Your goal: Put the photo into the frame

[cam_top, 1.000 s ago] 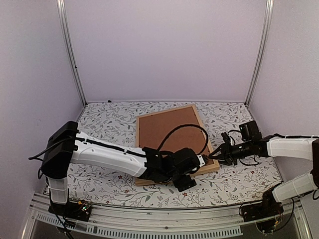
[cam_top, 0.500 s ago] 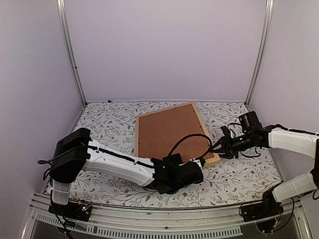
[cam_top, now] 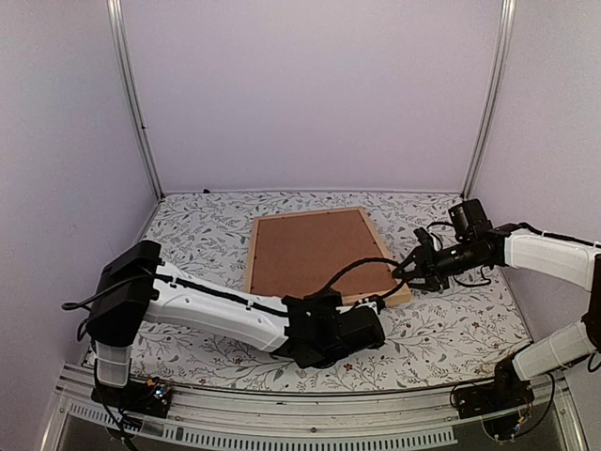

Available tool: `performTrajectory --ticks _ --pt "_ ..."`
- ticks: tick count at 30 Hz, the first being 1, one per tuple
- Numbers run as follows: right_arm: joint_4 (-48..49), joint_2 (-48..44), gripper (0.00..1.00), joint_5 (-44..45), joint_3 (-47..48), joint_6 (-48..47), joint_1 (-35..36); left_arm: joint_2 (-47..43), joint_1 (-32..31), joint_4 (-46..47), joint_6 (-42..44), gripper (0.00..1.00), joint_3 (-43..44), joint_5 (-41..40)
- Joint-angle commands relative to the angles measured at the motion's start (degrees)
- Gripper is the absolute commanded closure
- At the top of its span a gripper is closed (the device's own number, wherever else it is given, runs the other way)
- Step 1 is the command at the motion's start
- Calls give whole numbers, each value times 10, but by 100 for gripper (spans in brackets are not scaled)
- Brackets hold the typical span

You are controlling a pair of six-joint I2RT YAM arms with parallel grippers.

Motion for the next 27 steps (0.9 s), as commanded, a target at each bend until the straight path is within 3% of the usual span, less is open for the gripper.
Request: performTrajectory --ticks 1,4,8,18,23,27 --pt "-28 -2 50 20 40 -56 -19 -42 3 1 -37 76 21 21" --pt "-61 -14 47 41 53 -76 -38 -53 2 -2 -18 82 33 7" --pt "-99 -43 45 53 86 -104 -84 -72 3 -15 12 99 71 -5" --pt "-171 -63 44 95 199 -158 -161 -129 34 -73 45 100 265 44" --pt "-177 -60 44 98 221 -166 -169 -134 86 -150 -29 100 415 144" --pt "-173 -58 44 98 220 -168 -170 -142 149 -202 -114 100 515 276"
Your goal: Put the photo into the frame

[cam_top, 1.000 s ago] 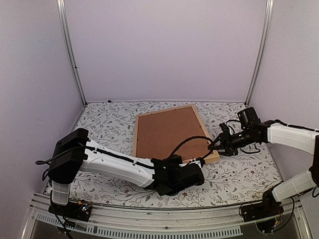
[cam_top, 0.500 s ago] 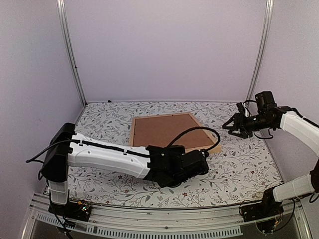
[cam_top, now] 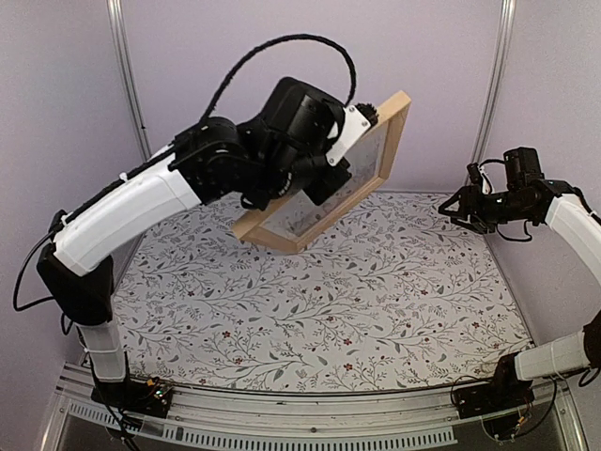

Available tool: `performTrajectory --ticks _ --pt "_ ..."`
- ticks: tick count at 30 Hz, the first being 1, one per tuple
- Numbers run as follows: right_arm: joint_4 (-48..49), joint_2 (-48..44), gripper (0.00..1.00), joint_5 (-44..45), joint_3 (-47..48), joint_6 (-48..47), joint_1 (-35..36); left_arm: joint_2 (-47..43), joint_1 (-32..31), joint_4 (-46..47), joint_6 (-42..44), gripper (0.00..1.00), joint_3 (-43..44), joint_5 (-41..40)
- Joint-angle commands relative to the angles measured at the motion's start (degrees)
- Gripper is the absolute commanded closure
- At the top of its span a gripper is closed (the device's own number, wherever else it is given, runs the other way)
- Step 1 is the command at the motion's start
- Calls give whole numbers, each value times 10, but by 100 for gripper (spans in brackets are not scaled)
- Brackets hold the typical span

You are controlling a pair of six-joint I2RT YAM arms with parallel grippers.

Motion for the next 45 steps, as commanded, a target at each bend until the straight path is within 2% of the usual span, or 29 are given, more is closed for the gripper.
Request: performTrajectory --ticks 1,4,6,10,13,19,26,32,37,41,45 --pt "-10 -1 44 8 12 -15 -4 -57 77 17 -141 100 93 155" --pt "-8 1 44 6 12 -14 -5 -99 135 34 -215 100 75 221" --pt "-6 3 44 6 12 -15 -5 -137 197 62 -273 100 34 312" --pt "-1 9 44 3 10 -17 -6 -215 341 153 -389 100 -109 504" --pt "4 15 44 -2 5 -16 -7 -239 415 206 -450 100 -185 615" --pt "19 28 44 -14 -11 -16 -8 -269 526 378 -590 100 -371 766" --pt "42 40 44 -29 -38 -10 -8 -261 562 546 -710 100 -550 822" --pt "60 47 44 -32 -62 -8 -8 -227 559 619 -748 100 -629 843" --pt "83 56 44 -36 -87 -8 -8 -183 543 643 -746 96 -659 844" --pt "94 59 44 -34 -97 -6 -8 -156 527 652 -737 89 -672 835" --pt "105 55 43 -28 -111 -7 -7 -140 525 645 -715 72 -684 829"
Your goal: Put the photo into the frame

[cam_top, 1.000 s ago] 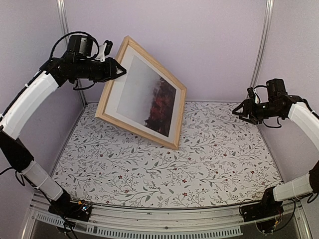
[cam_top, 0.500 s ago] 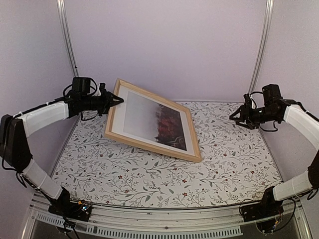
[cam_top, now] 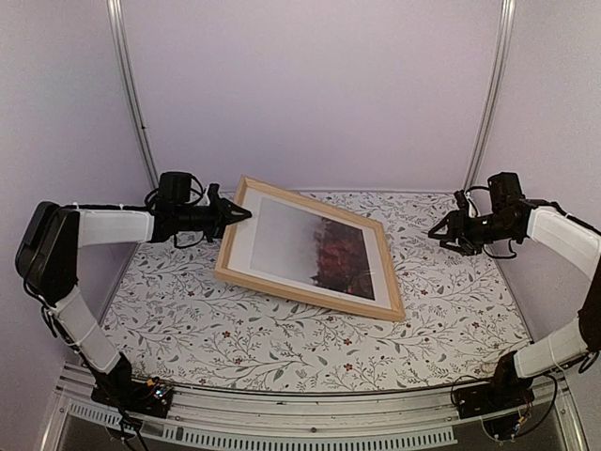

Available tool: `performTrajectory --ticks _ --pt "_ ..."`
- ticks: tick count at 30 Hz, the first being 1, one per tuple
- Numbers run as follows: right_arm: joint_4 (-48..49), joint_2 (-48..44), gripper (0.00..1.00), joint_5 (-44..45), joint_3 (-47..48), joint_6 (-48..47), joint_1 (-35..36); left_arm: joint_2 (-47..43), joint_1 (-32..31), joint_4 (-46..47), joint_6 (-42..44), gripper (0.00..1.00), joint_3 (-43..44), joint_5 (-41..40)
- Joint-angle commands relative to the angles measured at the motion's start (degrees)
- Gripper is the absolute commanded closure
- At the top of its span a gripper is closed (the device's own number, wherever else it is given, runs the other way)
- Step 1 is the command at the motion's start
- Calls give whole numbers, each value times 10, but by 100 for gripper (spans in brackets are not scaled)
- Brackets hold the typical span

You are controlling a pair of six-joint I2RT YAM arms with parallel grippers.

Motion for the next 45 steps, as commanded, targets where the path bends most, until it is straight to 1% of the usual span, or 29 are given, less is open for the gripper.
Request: performTrajectory --ticks 1,5,13,16,21,26,29,30,32,38,43,45 --pt "31 -4 43 -2 -21 0 -4 5 -11 73 43 68 -7 19" --pt "46 -7 43 -5 -39 1 -4 20 -4 49 76 43 -21 23" --pt "59 -4 43 -5 -50 1 -4 52 16 59 105 24 -82 26" --pt "60 -4 43 -4 -53 0 -3 68 21 55 123 20 -99 20" --pt "59 -6 43 4 -59 -2 -4 78 28 35 152 17 -111 -6" --pt "53 -18 42 31 -66 -5 -4 67 46 -26 199 16 -104 -51" --pt "48 -30 41 63 -70 -8 -3 31 53 -81 237 16 -97 -122" --pt "45 -35 41 78 -71 -11 -3 15 52 -116 251 16 -92 -170" --pt "42 -45 39 111 -70 -16 -3 -30 50 -153 281 15 -86 -236" --pt "51 -76 24 190 -63 -26 13 -163 23 -215 347 15 -53 -404" --pt "69 -97 15 240 -50 -35 38 -248 -9 -229 373 13 -45 -489" --pt "76 -105 12 256 -46 -43 39 -276 -14 -255 382 9 -39 -517"
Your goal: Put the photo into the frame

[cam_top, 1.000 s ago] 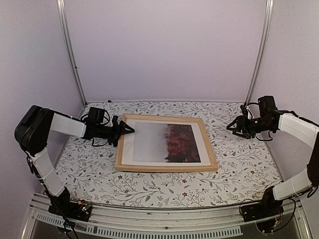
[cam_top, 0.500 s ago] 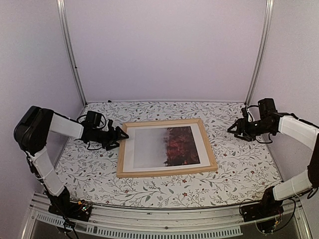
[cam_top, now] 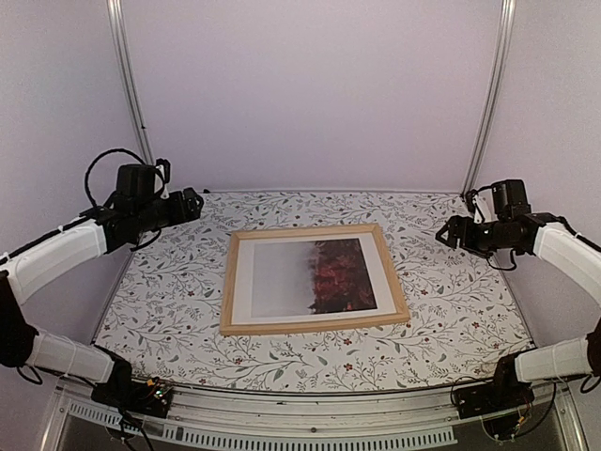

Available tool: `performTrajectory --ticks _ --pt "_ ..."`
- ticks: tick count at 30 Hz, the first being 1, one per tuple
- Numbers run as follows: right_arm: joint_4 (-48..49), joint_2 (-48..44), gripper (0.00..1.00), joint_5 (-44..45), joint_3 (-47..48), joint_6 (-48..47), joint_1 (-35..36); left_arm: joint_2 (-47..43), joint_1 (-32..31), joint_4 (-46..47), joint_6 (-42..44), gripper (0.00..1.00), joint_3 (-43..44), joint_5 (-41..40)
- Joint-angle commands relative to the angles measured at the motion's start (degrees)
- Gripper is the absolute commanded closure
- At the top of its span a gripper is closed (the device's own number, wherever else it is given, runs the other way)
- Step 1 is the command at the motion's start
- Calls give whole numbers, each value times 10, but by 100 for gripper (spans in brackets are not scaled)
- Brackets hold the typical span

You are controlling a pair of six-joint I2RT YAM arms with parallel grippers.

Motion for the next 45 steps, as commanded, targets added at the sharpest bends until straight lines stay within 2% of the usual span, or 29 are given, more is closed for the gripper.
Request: performTrajectory --ticks 1,2,5,11,17,26,45 --pt "27 -25 11 64 21 -21 9 -54 -15 -66 42 4 13 -113" --pt "30 -30 10 70 20 -22 9 -68 -15 -76 44 1 12 -125" --pt "53 -47 9 75 8 -22 9 -105 -12 -86 46 0 1 -139" --pt "99 -86 8 77 -32 -17 9 -151 4 -63 49 0 -59 -109" --pt "118 -110 8 101 -53 -18 9 -159 8 -81 44 0 -59 -75" --pt "140 -157 9 99 -75 -28 9 -266 8 0 47 0 -128 -41" --pt "138 -149 11 92 -73 -31 9 -271 8 -7 45 0 -128 -47"
